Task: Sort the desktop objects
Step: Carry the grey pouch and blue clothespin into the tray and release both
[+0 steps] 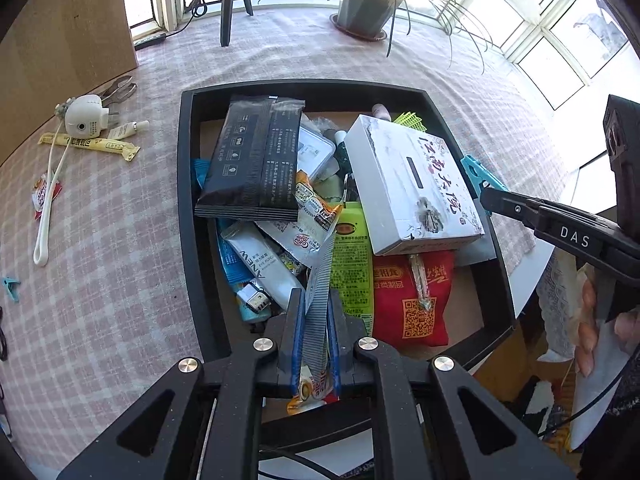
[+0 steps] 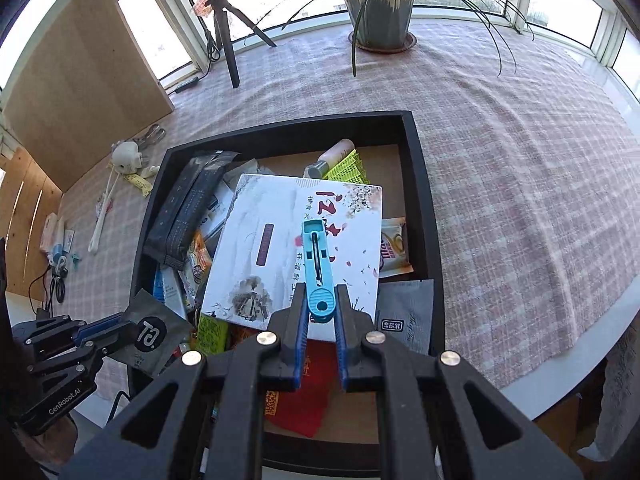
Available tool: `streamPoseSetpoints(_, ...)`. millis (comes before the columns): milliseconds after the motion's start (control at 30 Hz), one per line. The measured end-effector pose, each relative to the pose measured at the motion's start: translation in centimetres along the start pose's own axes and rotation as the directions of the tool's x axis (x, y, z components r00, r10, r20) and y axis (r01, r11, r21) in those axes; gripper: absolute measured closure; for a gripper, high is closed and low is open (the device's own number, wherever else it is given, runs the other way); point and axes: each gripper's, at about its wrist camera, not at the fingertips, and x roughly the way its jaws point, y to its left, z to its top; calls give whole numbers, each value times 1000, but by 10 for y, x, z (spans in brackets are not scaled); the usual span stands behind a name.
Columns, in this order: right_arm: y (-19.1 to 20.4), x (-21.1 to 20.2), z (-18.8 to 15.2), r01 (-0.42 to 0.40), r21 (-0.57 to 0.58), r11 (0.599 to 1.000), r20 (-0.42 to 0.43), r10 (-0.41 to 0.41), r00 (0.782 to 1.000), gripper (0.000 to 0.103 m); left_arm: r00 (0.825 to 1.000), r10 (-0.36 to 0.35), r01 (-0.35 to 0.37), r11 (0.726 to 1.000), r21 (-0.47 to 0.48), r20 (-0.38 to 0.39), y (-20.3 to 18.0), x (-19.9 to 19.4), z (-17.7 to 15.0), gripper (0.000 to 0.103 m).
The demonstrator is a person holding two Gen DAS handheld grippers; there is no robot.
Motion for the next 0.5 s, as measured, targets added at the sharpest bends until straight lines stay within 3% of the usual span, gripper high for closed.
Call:
streamPoseSetpoints(133,-1,-2,-4,19,6,1000,-6,-19,1000,60,1000,-1,1,1000,-17,1,4,-1,0,81)
streamPoseSetpoints(500,46,-9,9,-34,-97,995,40,38,998,55,999,15,-8,989,-149,50,47,-22,-7,81)
